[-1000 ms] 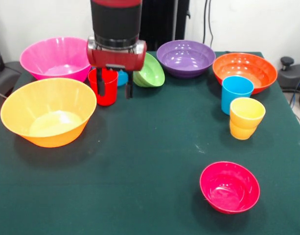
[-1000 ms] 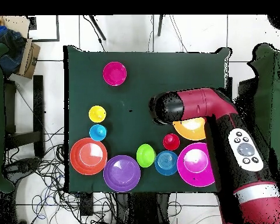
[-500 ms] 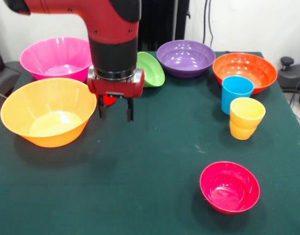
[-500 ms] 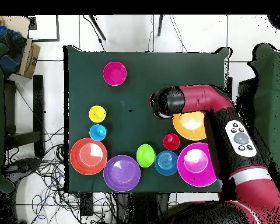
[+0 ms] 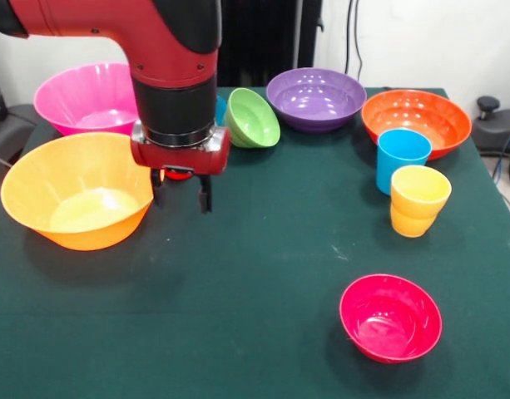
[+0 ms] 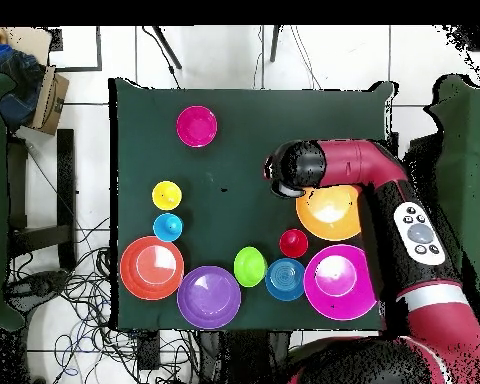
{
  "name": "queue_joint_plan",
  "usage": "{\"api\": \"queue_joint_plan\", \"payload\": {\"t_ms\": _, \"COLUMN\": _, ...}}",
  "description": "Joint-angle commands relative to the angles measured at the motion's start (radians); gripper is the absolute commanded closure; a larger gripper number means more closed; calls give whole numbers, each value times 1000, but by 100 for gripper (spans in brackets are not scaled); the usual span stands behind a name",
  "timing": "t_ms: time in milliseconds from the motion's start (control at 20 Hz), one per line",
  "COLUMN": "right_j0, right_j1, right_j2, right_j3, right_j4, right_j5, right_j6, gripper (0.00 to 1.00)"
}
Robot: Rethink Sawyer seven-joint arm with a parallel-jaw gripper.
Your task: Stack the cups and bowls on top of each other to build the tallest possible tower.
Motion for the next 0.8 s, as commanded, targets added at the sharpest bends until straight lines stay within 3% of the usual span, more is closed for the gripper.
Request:
{"api": "queue_joint_plan", "payload": {"t_ms": 50, "right_j0": -3, "right_j1": -5, "right_j2": 35, "right_j3": -90, "right_j4": 11, "right_j5": 131, "right_j6": -237, "gripper": 0}}
{"api": "queue_joint_plan", "payload": {"t_ms": 250, "right_j0": 1, "right_j1": 18, "right_j2": 43, "right_j3": -154, "right_j4": 9, "right_j5": 172, "right_j6": -258, "gripper": 0}}
{"api": "queue_joint_plan", "payload": {"t_ms": 650, "right_j0": 2, "right_j1": 24, "right_j2": 46, "right_j3": -179, "right_j4": -1, "right_j5": 183, "right_j6": -265, "gripper": 0}}
{"api": "queue_joint_plan", "payload": {"t_ms": 800, "right_j0": -12, "right_j1": -23, "right_j2": 33, "right_j3": -80, "right_j4": -8, "right_j5": 125, "right_j6": -243, "gripper": 0}}
